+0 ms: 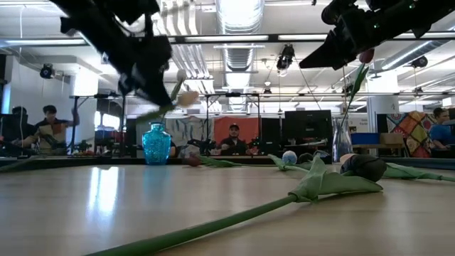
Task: Sort flowers into vase by color
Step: Put the left orange flower into the blue vase
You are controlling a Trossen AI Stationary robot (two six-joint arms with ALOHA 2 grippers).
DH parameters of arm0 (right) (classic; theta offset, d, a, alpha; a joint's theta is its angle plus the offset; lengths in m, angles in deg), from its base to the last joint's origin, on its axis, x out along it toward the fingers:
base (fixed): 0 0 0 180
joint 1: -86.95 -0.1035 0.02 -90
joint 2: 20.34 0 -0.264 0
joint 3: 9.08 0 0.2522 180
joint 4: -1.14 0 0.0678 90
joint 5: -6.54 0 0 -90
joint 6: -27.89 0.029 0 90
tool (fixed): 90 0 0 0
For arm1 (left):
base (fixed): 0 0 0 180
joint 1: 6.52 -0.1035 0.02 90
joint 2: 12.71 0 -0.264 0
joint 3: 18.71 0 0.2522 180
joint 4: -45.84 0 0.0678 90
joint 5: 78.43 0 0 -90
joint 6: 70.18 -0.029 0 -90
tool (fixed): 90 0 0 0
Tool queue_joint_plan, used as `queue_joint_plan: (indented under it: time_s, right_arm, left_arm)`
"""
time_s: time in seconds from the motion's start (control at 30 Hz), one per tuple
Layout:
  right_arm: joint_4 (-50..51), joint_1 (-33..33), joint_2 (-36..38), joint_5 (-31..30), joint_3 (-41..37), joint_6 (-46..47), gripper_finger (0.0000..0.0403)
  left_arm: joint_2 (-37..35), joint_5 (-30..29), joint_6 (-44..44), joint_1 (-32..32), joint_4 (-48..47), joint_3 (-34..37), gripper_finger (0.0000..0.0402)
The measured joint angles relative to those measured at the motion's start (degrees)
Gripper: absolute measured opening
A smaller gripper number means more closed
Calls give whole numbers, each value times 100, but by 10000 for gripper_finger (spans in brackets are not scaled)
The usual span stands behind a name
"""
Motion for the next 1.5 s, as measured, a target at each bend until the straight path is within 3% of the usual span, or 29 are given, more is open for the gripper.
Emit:
queue_joint_plan:
  time_s: [0.1,0.2,0.4,0.57,1.1,1.5]
  right_arm:
    - [-68,0,0,1,-3,-2,9]
    - [-138,-1,0,1,-3,-17,9]
    - [-313,0,0,0,-5,-57,9]
    - [-475,0,0,-1,-8,-65,9]
    - [-585,0,0,-4,-10,-63,9]
    - [-691,0,0,-8,-10,-46,9]
  left_arm:
    - [-586,-640,-368,-330,393,73,1]
    - [-1079,-815,-1110,-733,1441,215,1]
    - [-1442,-726,-2939,-1458,4085,540,0]
    - [-1321,-276,-3742,-2040,5763,613,0]
    - [-335,1105,-3898,-3791,8176,626,0]
    - [579,1296,-3658,-4331,9486,688,0]
